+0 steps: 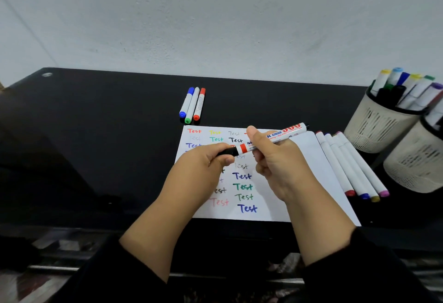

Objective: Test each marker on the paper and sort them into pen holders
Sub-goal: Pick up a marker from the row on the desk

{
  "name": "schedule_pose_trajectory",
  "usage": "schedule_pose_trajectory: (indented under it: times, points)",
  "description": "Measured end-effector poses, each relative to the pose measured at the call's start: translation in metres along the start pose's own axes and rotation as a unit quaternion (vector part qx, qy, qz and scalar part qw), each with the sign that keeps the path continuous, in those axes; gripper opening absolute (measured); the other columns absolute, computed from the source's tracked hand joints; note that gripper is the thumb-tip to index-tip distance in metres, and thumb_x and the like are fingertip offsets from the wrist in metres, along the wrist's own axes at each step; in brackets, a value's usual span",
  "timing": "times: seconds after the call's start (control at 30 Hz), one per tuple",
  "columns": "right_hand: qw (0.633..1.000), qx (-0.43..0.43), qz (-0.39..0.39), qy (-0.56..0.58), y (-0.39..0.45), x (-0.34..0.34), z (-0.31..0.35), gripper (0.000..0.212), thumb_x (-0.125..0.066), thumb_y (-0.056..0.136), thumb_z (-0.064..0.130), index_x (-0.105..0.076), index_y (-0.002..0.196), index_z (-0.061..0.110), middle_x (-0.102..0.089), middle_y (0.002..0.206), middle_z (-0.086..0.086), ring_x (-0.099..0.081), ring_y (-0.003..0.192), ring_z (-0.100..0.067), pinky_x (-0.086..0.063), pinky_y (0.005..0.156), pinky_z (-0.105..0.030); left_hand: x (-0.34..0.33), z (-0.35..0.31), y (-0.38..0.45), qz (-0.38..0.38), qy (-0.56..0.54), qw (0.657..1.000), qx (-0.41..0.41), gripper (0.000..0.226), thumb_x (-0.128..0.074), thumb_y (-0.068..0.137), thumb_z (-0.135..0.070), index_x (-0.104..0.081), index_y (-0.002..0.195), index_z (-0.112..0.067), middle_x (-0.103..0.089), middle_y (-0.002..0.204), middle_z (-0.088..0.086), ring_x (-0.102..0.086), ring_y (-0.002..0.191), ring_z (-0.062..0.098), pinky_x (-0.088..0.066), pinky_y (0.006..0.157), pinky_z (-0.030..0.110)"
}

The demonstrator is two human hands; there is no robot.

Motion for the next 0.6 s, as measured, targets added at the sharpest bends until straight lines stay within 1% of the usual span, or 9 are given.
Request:
schedule_pose_trajectory:
  times: [0.1,0.17,0.23,0.3,0.37,0.43,0.5,0.57,0.6]
  points:
    - [0.999,0.007,-0.018,0.027,0.002,0.016,0.005,0.022,-0.068,0.086,0.029,-0.055,0.073,0.016,-0.048,0.055,0.005,-0.037,0.047,-0.005,-0.034,0.048,-0.018,0.009,0.006,0.001,-0.011,0.043,0.999,-0.006,0.021,-0.049,0.096,-0.030,-0.063,0.110,-0.037,-0.052,0.077,-0.021,-0.050,0.074,-0.001,-0.045,0.067,0.022]
    - [1.000,0.023,-0.014,0.011,0.003,0.025,0.007,0.020,-0.068,0.086,0.026,-0.055,0.074,0.016,-0.051,0.058,0.005,-0.038,0.053,-0.007,-0.036,0.051,-0.018,0.015,0.012,0.001,-0.012,0.059,0.998,-0.009,0.023,-0.049,0.096,-0.029,-0.062,0.113,-0.037,-0.052,0.083,-0.021,-0.049,0.076,-0.002,-0.041,0.063,0.016]
    - [0.999,0.038,0.004,-0.017,0.003,0.029,0.009,0.014,-0.070,0.083,0.021,-0.059,0.078,0.014,-0.055,0.061,0.003,-0.040,0.057,-0.009,-0.036,0.053,-0.019,0.018,0.015,0.001,-0.008,0.081,0.997,-0.014,0.024,-0.049,0.096,-0.029,-0.061,0.115,-0.037,-0.054,0.093,-0.018,-0.047,0.074,-0.003,-0.039,0.063,0.013]
    - [0.993,0.065,0.029,-0.090,0.002,0.029,0.013,0.012,-0.074,0.079,0.020,-0.063,0.079,0.015,-0.059,0.065,0.002,-0.042,0.059,-0.010,-0.036,0.054,-0.021,0.021,0.018,0.002,-0.007,0.107,0.994,-0.017,0.025,-0.049,0.096,-0.029,-0.059,0.118,-0.035,-0.054,0.100,-0.014,-0.048,0.075,0.000,-0.041,0.066,0.016]
    - [0.972,0.107,0.047,-0.205,-0.002,0.028,0.020,0.010,-0.077,0.077,0.022,-0.067,0.077,0.020,-0.062,0.069,0.002,-0.050,0.064,-0.010,-0.042,0.057,-0.022,0.024,0.020,0.002,-0.011,0.127,0.992,-0.019,0.026,-0.049,0.096,-0.030,-0.058,0.119,-0.036,-0.052,0.103,-0.013,-0.047,0.077,0.002,-0.041,0.065,0.017]
    - [0.929,0.156,0.058,-0.330,-0.006,0.024,0.027,0.007,-0.075,0.078,0.026,-0.069,0.078,0.026,-0.064,0.076,0.007,-0.053,0.073,-0.009,-0.045,0.067,-0.022,0.025,0.023,0.003,-0.015,0.135,0.990,-0.025,0.026,-0.049,0.096,-0.029,-0.058,0.119,-0.036,-0.053,0.106,-0.012,-0.048,0.079,0.003,-0.039,0.063,0.014]
    - [0.866,0.219,0.065,-0.446,-0.011,0.016,0.034,0.005,-0.072,0.081,0.030,-0.070,0.086,0.031,-0.062,0.083,0.016,-0.052,0.084,-0.009,-0.045,0.077,-0.026,0.026,0.022,0.003,-0.020,0.135,0.990,-0.037,0.026,-0.049,0.096,-0.028,-0.058,0.119,-0.035,-0.053,0.106,-0.012,-0.048,0.083,0.004,-0.037,0.064,0.012]
    - [0.785,0.265,0.063,-0.557,-0.017,0.007,0.037,0.022,-0.068,0.083,0.038,-0.070,0.104,0.033,-0.062,0.096,0.019,-0.041,0.096,-0.009,-0.036,0.089,-0.030,0.024,0.018,0.002,-0.023,0.124,0.991,-0.052,0.026,-0.050,0.096,-0.027,-0.059,0.119,-0.034,-0.054,0.103,-0.014,-0.050,0.081,0.004,-0.037,0.065,0.010]
    - [0.751,0.276,0.059,-0.597,-0.018,0.004,0.038,0.027,-0.064,0.085,0.040,-0.067,0.112,0.035,-0.062,0.102,0.020,-0.034,0.097,-0.007,-0.027,0.089,-0.028,0.022,0.015,0.001,-0.027,0.114,0.991,-0.060,0.026,-0.050,0.095,-0.027,-0.059,0.120,-0.033,-0.053,0.101,-0.016,-0.050,0.081,0.002,-0.036,0.065,0.008]
Point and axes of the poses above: each hand's wrist, its own y-axis towards the middle knuckle, its own x-axis out of the back of the hand, z = x × y, the point moved 7 cm from there along y, towards the middle knuckle
